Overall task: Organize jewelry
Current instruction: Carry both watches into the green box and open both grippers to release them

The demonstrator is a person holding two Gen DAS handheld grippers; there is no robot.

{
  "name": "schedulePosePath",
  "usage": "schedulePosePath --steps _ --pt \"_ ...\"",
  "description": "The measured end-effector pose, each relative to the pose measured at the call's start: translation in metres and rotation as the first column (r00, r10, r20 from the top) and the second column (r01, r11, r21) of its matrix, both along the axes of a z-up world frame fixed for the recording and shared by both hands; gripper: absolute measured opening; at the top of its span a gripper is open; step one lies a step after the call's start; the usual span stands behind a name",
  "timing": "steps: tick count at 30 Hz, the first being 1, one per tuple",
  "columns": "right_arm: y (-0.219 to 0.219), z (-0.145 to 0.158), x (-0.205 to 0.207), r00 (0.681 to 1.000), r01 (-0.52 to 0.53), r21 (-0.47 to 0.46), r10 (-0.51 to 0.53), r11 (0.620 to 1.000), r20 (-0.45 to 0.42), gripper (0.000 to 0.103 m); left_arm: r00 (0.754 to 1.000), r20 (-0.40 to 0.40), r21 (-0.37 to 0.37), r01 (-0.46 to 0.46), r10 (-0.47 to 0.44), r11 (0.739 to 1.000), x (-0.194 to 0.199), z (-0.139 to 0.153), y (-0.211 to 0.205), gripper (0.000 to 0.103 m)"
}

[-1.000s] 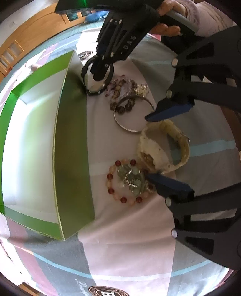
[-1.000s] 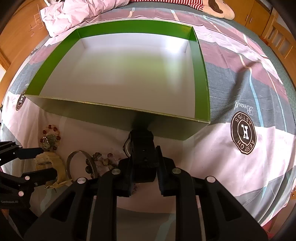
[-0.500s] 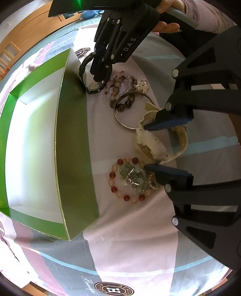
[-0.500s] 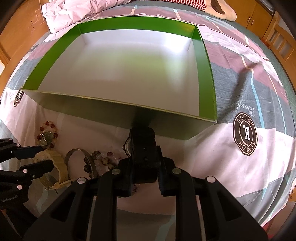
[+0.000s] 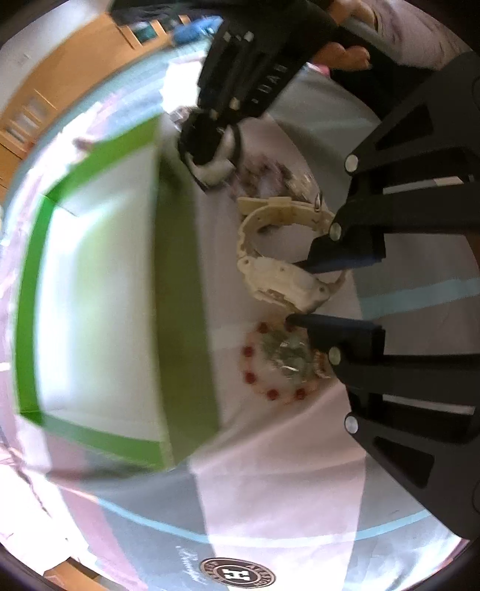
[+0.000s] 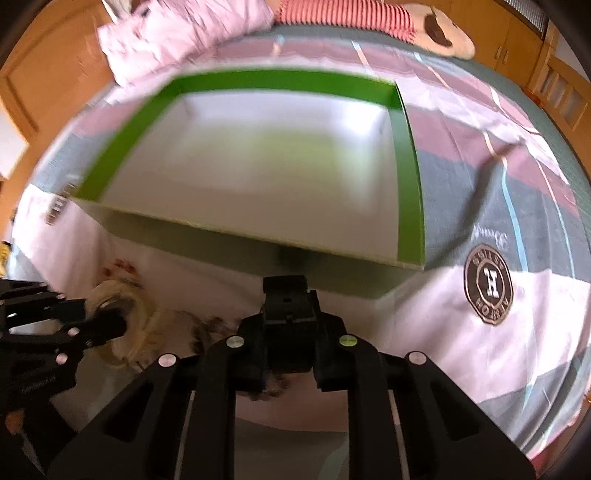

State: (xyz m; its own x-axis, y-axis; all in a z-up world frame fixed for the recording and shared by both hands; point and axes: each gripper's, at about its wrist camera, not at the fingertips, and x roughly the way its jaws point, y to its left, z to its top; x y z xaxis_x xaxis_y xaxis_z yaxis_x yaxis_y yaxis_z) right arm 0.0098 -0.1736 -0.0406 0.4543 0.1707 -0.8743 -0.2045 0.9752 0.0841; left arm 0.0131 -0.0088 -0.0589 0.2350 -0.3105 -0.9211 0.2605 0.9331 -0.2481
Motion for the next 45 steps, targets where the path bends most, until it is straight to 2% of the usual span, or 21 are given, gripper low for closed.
schedulePosePath --steps 2,5,10,12,17,19,23,31,33,35,37,42,45 --pt "0.003 0.014 -0.005 0.998 -0.036 0.031 0.034 0.999 0.057 0.017 0.999 0.049 -0.056 -0.004 0.007 0.998 0.000 0.012 0.002 0.021" --pt "0.001 0.035 -0.016 0.983 -0.088 0.087 0.072 0.992 0.170 0.017 0.994 0.109 -0.096 -0.016 0.026 0.995 0.002 0.024 0.004 0.021" --pt "-0.008 0.053 -0.017 0.960 -0.054 0.124 0.018 0.991 0.278 0.018 0.970 0.228 -0.153 -0.055 0.090 0.987 0.002 0.047 0.009 0.021" --pt "-0.010 0.056 -0.012 0.952 -0.025 0.120 -0.013 0.992 0.306 0.017 0.948 0.286 -0.161 -0.095 0.139 0.982 0.006 0.059 0.018 0.021" --pt "-0.013 0.060 0.012 0.936 0.012 0.125 -0.055 0.992 0.348 0.017 0.917 0.324 -0.128 -0.199 0.230 0.972 0.023 0.066 0.034 0.021" --pt "-0.016 0.059 0.022 0.936 0.022 0.133 -0.067 0.991 0.344 0.017 0.903 0.351 -0.112 -0.223 0.248 0.968 0.031 0.069 0.033 0.021" --pt "-0.016 0.051 0.028 0.942 0.032 0.124 -0.072 0.992 0.329 0.017 0.899 0.361 -0.113 -0.222 0.248 0.969 0.042 0.068 0.035 0.021" --pt "-0.020 0.026 0.038 0.968 0.080 0.115 -0.105 0.990 0.227 0.018 0.926 0.290 -0.063 -0.235 0.243 0.970 0.053 0.040 0.031 0.021" --pt "-0.020 0.023 0.039 0.972 0.083 0.113 -0.105 0.990 0.208 0.022 0.931 0.279 -0.058 -0.230 0.237 0.972 0.055 0.038 0.030 0.021" --pt "-0.024 0.023 0.037 0.970 0.094 0.132 -0.121 0.987 0.211 0.043 0.931 0.271 -0.060 -0.235 0.243 0.970 0.055 0.037 0.032 0.029" --pt "-0.029 0.028 0.033 0.963 0.106 0.166 -0.143 0.980 0.228 0.057 0.931 0.271 -0.069 -0.236 0.246 0.969 0.053 0.038 0.033 0.031" --pt "-0.036 0.036 0.028 0.964 0.102 0.211 -0.149 0.972 0.220 0.058 0.927 0.292 -0.091 -0.216 0.233 0.972 0.045 0.051 0.034 0.031" --pt "-0.032 0.034 0.023 0.985 0.045 0.247 -0.084 0.968 0.150 0.058 0.934 0.285 -0.078 -0.201 0.215 0.977 0.034 0.055 0.037 0.031"
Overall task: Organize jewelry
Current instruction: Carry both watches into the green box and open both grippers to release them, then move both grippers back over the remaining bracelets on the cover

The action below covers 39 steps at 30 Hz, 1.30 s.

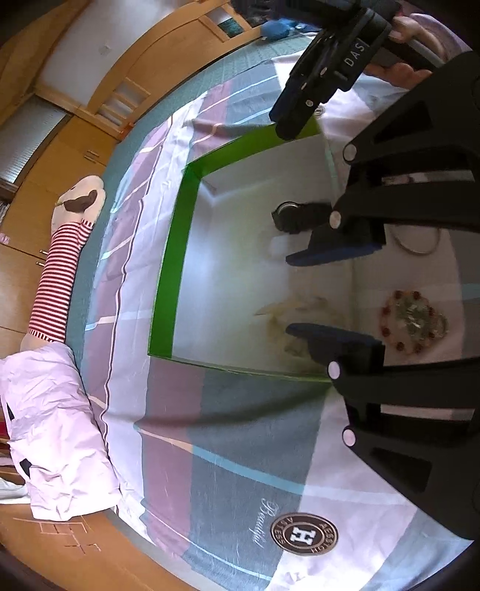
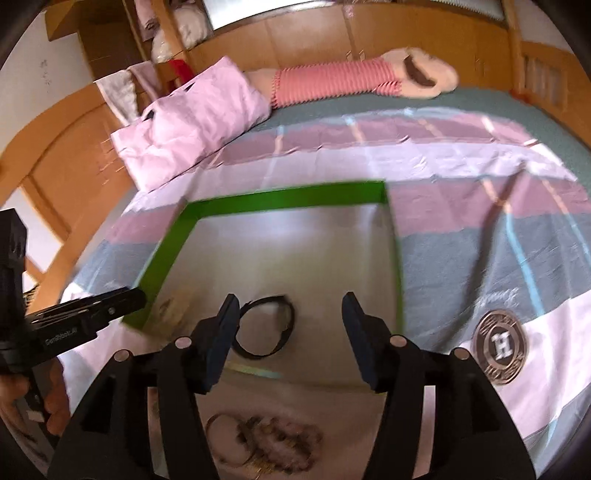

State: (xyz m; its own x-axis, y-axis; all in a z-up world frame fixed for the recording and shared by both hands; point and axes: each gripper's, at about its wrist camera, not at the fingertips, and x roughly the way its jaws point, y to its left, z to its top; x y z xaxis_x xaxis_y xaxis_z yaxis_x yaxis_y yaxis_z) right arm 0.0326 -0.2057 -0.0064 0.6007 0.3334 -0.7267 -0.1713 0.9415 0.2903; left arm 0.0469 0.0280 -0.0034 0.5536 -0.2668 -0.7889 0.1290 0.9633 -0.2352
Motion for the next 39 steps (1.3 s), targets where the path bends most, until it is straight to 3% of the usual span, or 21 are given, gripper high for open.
schedulePosePath --steps 1,4,6,9,11,13,17,23,27,32,39 --pt "0.004 -0.003 -0.003 0.999 -0.029 -0.010 0.029 1.000 -0.035 0.057 1.000 -0.009 0.010 0.007 -0.007 1.000 -0.007 0.000 0.002 0.031" --pt "0.028 -0.017 -0.020 0.984 -0.135 -0.084 0.123 0.987 -0.129 0.034 0.999 -0.051 0.041 0.016 -0.014 0.999 -0.023 -0.004 0.004 0.031" --pt "0.049 -0.032 -0.026 0.971 -0.194 -0.172 0.163 0.966 -0.175 0.026 0.998 -0.068 0.049 0.022 -0.019 0.999 -0.028 -0.011 0.003 0.031" --pt "0.067 -0.050 -0.030 0.954 -0.246 -0.215 0.198 0.945 -0.225 0.026 0.992 -0.126 0.094 -0.002 0.014 0.996 -0.029 -0.029 0.002 0.033" --pt "0.076 -0.060 -0.033 0.946 -0.269 -0.263 0.202 0.927 -0.254 0.026 0.987 -0.156 0.111 -0.009 0.027 0.994 -0.028 -0.038 0.001 0.042" --pt "0.076 -0.063 -0.032 0.949 -0.254 -0.292 0.179 0.922 -0.259 0.026 0.986 -0.164 0.136 -0.002 0.024 0.991 -0.027 -0.042 -0.002 0.050" --pt "0.053 -0.063 -0.025 0.958 -0.177 -0.311 0.092 0.934 -0.270 0.026 0.984 -0.175 0.155 0.031 -0.004 0.987 -0.029 -0.045 -0.009 0.054" --pt "0.039 -0.078 -0.025 0.933 -0.188 -0.336 0.061 0.923 -0.354 0.028 0.978 -0.209 0.183 0.035 0.004 0.982 -0.028 -0.051 -0.011 0.061" --pt "0.049 -0.079 -0.028 0.939 -0.200 -0.367 0.071 0.908 -0.336 0.028 0.974 -0.225 0.199 0.042 0.004 0.979 -0.028 -0.056 -0.014 0.063" --pt "0.057 -0.074 -0.030 0.948 -0.193 -0.348 0.083 0.917 -0.307 0.012 0.972 -0.233 0.215 0.055 -0.004 0.975 -0.028 -0.059 -0.017 0.065" --pt "0.054 -0.060 -0.030 0.966 -0.158 -0.300 0.084 0.941 -0.244 0.010 0.971 -0.238 0.228 0.063 -0.007 0.972 -0.027 -0.061 -0.021 0.068"
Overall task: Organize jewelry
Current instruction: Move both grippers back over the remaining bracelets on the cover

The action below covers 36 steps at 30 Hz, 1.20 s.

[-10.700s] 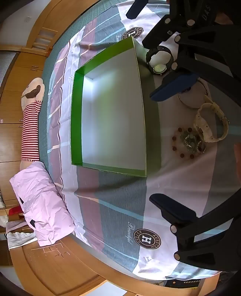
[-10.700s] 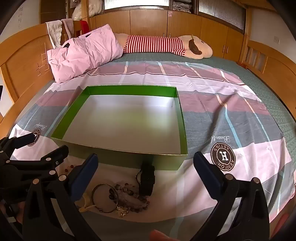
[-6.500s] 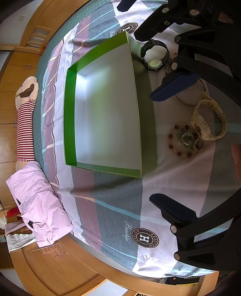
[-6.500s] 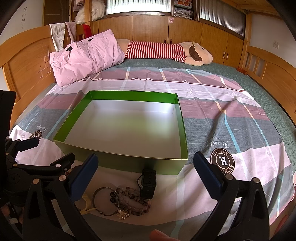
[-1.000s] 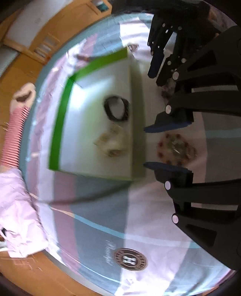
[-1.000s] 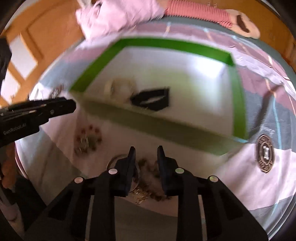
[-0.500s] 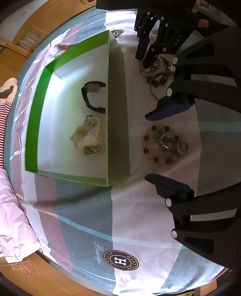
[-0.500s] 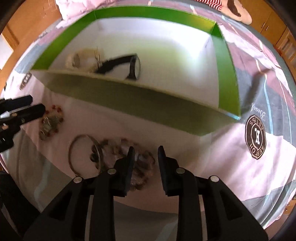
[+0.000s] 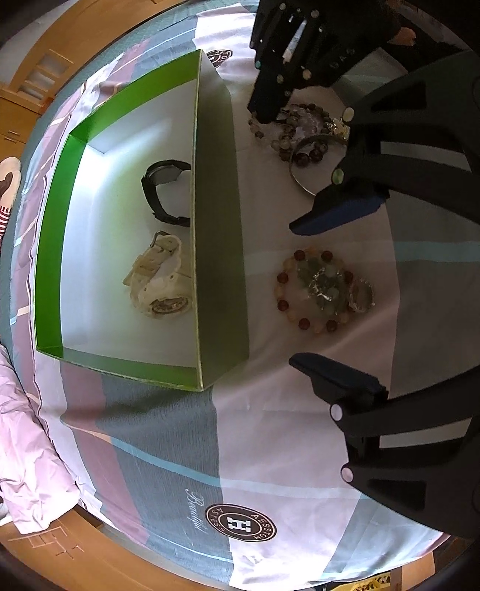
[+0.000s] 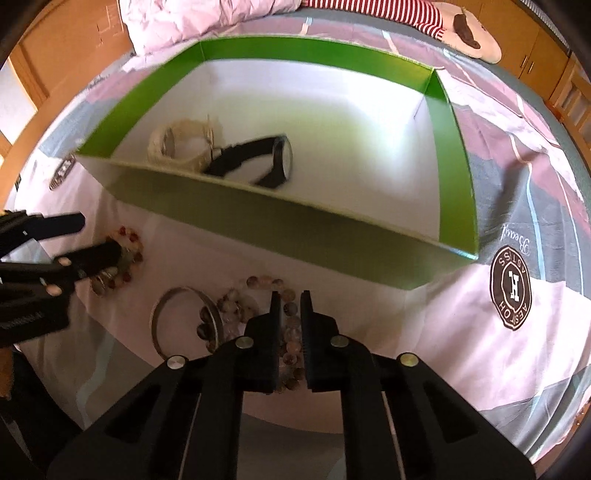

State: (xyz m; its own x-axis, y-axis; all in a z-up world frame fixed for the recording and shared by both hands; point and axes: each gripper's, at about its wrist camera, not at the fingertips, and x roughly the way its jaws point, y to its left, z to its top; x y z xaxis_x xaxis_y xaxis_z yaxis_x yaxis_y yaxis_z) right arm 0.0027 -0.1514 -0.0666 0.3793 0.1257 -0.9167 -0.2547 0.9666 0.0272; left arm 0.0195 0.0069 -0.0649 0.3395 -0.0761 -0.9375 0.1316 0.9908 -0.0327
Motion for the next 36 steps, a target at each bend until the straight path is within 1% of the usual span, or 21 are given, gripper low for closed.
schedulePosePath --steps 5,7,13,16,18,21,22,24,28,36 --pt "0.006 0.008 -0.001 0.999 -0.013 0.032 0.012 0.999 0.036 0.010 1.000 -0.006 0.011 0.004 -0.004 1.000 0.000 -0.002 -0.001 0.071" --pt "0.001 0.012 0.004 0.999 -0.018 0.049 0.016 0.999 0.049 0.010 1.000 -0.007 0.016 0.005 -0.005 1.000 0.001 -0.003 -0.002 0.073" --pt "0.006 0.021 0.004 0.994 -0.042 0.088 0.033 0.995 0.104 0.010 1.000 -0.015 0.028 0.010 -0.010 1.000 0.001 -0.006 -0.003 0.073" --pt "-0.002 0.017 0.002 0.996 -0.035 0.065 0.029 0.997 0.088 0.010 1.000 -0.019 0.035 0.016 -0.015 0.999 0.000 -0.008 -0.005 0.075" --pt "-0.005 0.010 0.002 0.998 -0.026 0.039 0.024 0.999 0.059 0.010 1.000 -0.021 0.039 0.019 -0.018 0.999 -0.001 -0.010 -0.006 0.075" --pt "-0.010 0.005 0.006 0.999 -0.007 0.023 0.006 1.000 0.033 0.014 0.999 -0.025 0.044 0.022 -0.020 0.999 -0.001 -0.011 -0.007 0.076" --pt "-0.012 0.004 0.006 1.000 -0.004 0.021 0.004 1.000 0.031 0.018 0.999 -0.026 0.045 0.022 -0.021 0.999 -0.001 -0.012 -0.007 0.077" --pt "-0.013 0.002 0.008 1.000 0.004 0.006 -0.004 1.000 0.027 0.021 0.999 -0.027 0.049 0.023 -0.022 0.999 -0.001 -0.013 -0.008 0.077" --pt "-0.015 -0.003 0.011 1.000 0.015 -0.022 -0.015 1.000 0.009 0.035 0.999 -0.033 0.060 0.027 -0.025 0.998 -0.001 -0.015 -0.009 0.078" --pt "-0.017 -0.016 0.014 0.999 0.000 -0.049 -0.002 0.999 -0.047 0.036 0.999 -0.039 0.068 0.030 -0.027 0.997 0.000 -0.017 -0.011 0.080"
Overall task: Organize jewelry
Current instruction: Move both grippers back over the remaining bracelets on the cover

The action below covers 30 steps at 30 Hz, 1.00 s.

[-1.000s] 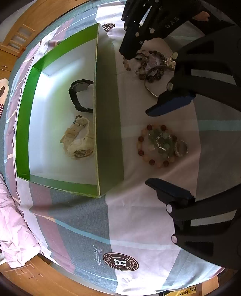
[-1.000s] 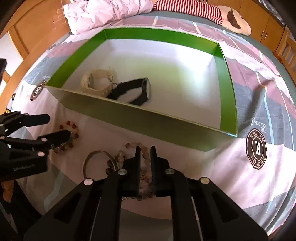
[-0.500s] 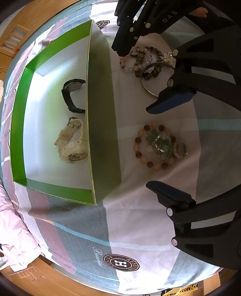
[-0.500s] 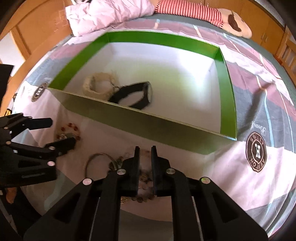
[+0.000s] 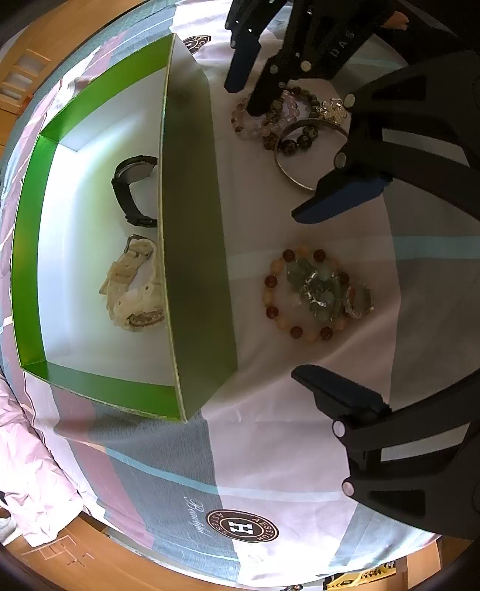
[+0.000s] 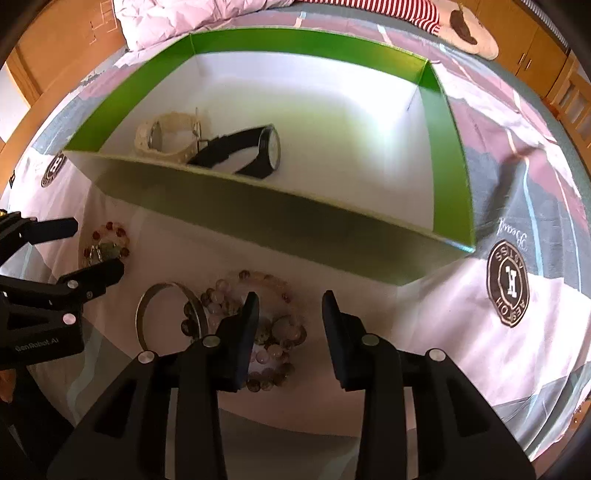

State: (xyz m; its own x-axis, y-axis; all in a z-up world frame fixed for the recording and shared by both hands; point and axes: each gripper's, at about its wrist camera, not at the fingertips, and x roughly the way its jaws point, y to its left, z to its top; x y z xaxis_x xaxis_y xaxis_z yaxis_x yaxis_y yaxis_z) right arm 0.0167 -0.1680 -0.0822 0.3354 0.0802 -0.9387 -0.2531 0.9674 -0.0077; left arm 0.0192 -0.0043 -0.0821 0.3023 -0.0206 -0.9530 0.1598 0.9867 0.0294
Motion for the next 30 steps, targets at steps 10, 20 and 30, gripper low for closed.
schedulePosePath --steps 10,20,30 --pt "0.012 0.000 0.000 0.999 -0.035 -0.019 0.035 0.999 0.028 0.010 1.000 -0.004 0.009 0.008 -0.008 1.000 -0.001 -0.004 -0.005 0.082" --pt "0.011 0.018 0.000 0.995 -0.028 0.047 0.023 0.998 0.092 0.007 1.000 -0.006 0.015 0.009 -0.009 1.000 -0.002 -0.005 -0.006 0.082" --pt "0.000 0.017 -0.004 0.996 -0.012 0.048 0.008 0.999 0.094 0.007 1.000 -0.016 0.031 0.009 -0.009 0.999 0.000 -0.010 -0.005 0.082"
